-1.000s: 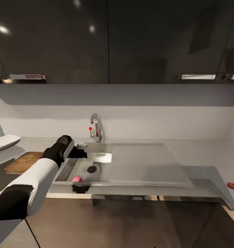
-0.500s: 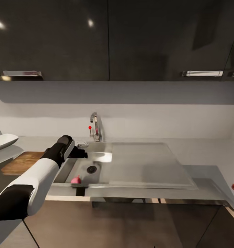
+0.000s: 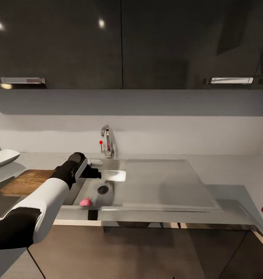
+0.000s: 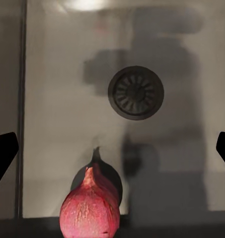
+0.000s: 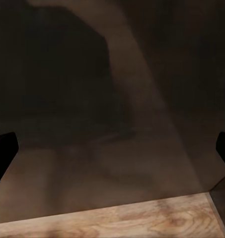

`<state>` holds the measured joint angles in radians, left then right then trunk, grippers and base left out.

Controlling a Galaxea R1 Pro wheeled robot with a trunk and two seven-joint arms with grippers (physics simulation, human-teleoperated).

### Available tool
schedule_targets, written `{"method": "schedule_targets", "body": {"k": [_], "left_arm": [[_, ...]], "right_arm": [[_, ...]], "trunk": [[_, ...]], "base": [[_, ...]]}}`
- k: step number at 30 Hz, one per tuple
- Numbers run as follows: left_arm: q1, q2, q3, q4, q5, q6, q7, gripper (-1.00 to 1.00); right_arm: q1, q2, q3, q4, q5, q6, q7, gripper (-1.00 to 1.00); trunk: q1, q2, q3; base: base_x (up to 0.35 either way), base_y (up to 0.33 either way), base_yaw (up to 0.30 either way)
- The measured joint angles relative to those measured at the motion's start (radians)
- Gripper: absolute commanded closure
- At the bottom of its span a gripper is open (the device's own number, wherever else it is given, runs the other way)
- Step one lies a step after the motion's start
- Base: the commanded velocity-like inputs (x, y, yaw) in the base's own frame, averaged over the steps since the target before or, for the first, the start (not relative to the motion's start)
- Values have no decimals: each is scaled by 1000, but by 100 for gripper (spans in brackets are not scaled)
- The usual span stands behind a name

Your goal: In the kitchen, take the Vidalia onion out of the sink, dice it on the chopping board with the paring knife, put the diced onion into the bowl on the countertop, then place both the paring knife and the chopping board into the sink.

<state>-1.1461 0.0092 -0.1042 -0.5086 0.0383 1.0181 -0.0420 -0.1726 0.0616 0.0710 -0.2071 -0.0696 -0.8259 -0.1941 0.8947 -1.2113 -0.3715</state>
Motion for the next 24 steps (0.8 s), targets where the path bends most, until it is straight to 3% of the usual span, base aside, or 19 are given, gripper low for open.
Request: {"method": "schedule_targets", "body": {"k": [24], "left_arm": [[0,6,1,6,0,0,1,-100]], "right_arm": [[0,0,0,0,0,0,0,-100]], "trunk": [[0,0,0]], "base": [[-31,0,0]]}}
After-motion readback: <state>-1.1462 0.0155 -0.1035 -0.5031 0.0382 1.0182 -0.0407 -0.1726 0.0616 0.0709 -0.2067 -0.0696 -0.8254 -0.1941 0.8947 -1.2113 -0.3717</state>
